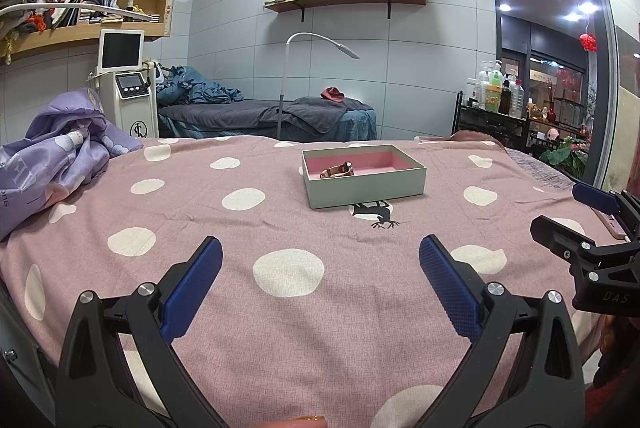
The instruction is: Organize jewelry
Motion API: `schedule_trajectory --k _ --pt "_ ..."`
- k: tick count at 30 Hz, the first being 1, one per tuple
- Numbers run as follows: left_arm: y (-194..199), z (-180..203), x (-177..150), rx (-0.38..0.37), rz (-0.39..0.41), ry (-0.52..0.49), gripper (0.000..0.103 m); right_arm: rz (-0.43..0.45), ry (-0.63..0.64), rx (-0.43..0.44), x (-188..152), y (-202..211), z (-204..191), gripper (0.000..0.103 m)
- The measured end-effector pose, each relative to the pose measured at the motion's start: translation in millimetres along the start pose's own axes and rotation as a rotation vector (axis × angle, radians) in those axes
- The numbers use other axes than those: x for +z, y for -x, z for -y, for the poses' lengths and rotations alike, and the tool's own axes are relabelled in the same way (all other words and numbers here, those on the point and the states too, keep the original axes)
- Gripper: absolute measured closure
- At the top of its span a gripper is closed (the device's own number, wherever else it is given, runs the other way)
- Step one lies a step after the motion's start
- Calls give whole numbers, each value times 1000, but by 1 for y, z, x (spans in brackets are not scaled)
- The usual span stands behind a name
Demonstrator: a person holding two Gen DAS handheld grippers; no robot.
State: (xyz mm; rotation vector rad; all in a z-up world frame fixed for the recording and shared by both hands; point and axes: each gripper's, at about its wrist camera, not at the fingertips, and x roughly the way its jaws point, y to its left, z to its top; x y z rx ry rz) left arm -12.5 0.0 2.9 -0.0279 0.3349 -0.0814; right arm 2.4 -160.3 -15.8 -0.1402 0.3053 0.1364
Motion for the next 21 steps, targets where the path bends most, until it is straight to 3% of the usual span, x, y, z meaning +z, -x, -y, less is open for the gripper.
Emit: schedule_trajectory --k 21 --pt "2 -1 0 2 4 1 6 -3 1 -1 0 1 -1 7"
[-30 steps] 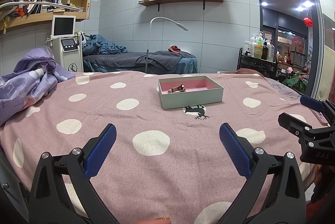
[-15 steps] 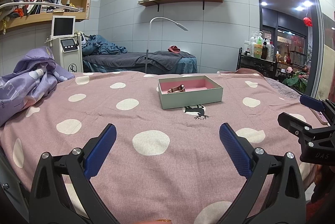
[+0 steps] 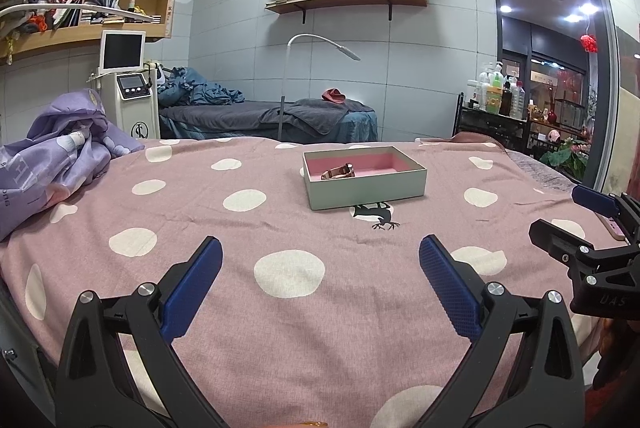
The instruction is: Organize jewelry
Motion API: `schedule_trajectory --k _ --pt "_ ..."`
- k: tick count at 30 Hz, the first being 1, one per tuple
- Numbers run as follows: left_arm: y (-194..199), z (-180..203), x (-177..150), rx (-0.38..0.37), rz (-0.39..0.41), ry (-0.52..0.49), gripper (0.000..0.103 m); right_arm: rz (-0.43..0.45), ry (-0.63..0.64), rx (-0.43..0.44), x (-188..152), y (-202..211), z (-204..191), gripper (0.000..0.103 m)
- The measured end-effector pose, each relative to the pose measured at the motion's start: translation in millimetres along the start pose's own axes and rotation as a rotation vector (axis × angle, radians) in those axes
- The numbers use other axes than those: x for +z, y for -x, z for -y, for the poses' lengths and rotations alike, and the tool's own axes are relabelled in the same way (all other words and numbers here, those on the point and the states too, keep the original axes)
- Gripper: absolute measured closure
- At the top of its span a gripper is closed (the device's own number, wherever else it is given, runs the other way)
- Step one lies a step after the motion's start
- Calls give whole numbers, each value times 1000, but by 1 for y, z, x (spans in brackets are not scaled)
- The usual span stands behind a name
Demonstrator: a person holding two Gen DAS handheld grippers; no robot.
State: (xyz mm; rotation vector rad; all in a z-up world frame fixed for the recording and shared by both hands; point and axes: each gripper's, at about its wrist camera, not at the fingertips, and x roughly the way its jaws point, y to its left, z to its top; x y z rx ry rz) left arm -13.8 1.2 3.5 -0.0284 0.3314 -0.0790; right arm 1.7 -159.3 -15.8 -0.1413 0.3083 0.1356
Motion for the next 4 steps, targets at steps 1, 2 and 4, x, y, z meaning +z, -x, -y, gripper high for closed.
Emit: schedule_trajectory --k 1,2,4 --pt "0 0 0 0 -1 -1 6 1 0 0 0 0 0 7" --pt "0 0 0 1 -3 0 6 2 0 0 0 0 0 7" --pt "0 -1 0 0 -3 2 6 2 0 0 0 1 -1 7"
